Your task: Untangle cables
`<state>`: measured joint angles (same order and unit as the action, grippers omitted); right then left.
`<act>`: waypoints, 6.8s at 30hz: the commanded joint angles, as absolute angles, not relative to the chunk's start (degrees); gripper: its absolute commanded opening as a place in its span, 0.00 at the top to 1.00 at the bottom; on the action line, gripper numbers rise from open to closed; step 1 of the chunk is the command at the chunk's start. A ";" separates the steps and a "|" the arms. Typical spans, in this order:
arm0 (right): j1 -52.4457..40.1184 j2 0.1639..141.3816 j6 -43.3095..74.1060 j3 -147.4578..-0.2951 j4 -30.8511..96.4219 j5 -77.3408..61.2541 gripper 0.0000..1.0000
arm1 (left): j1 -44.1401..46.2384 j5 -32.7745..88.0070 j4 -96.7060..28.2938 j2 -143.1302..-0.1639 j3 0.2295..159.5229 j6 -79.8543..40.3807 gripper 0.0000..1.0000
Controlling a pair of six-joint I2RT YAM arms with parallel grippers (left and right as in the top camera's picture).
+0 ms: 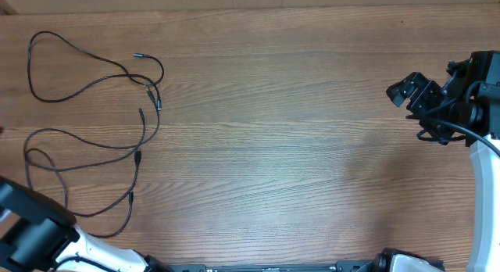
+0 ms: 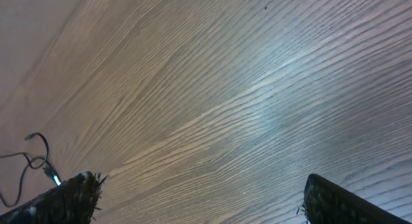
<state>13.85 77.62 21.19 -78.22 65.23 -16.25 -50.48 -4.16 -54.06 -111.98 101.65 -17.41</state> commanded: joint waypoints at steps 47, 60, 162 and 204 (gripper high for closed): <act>13.91 77.03 21.21 -79.90 65.01 -15.86 0.00 | -39.51 -17.17 -76.60 -133.49 102.37 -29.58 0.96; 13.91 77.03 21.21 -79.90 65.01 -15.86 0.00 | -47.68 -14.70 -74.41 -133.60 102.37 -29.56 0.96; 13.91 77.03 21.21 -79.90 64.99 -15.86 0.00 | -10.90 -14.41 -63.09 -128.22 97.89 -19.33 0.96; 13.91 77.03 21.21 -79.90 64.93 -15.86 0.00 | -40.93 -16.27 -82.35 -127.66 114.89 -30.65 0.73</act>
